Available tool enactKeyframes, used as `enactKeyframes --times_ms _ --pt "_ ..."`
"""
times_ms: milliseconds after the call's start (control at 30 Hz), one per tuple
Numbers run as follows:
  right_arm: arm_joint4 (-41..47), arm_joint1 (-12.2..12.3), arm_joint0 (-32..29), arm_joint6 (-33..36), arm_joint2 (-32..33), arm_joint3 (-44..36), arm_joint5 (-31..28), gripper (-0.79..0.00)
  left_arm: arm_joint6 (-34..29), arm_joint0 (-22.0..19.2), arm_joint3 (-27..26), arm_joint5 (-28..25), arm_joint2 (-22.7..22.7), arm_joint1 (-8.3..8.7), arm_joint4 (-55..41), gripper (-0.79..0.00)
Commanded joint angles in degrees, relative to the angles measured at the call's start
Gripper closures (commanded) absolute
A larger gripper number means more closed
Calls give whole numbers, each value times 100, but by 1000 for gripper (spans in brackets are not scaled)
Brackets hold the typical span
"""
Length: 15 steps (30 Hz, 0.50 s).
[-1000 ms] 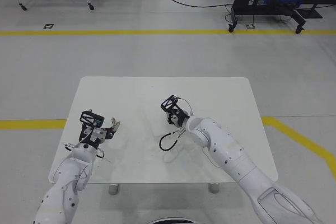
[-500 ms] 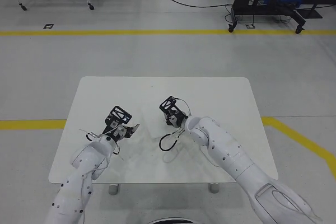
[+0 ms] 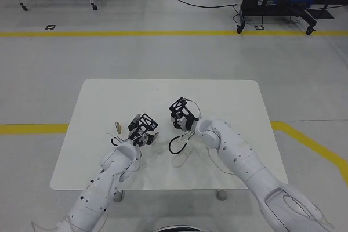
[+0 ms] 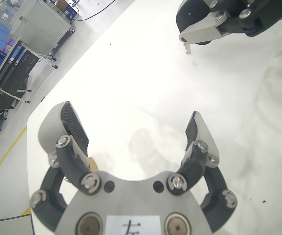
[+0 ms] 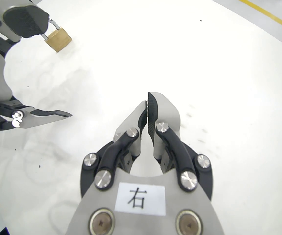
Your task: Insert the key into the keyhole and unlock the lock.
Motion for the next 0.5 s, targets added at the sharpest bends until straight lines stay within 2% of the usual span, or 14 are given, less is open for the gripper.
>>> enactKeyframes --times_ms 0,200,467 --pt "42 12 -37 -66 35 -39 -110 0 -14 -44 75 57 94 -24 94 -785" --pt "275 123 -218 -298 360 -198 -614 0 -15 -98 198 167 244 -80 190 -785" --pt "1088 398 -774 -356 1229 -684 -1583 0 -26 -120 189 232 165 -107 145 -785"
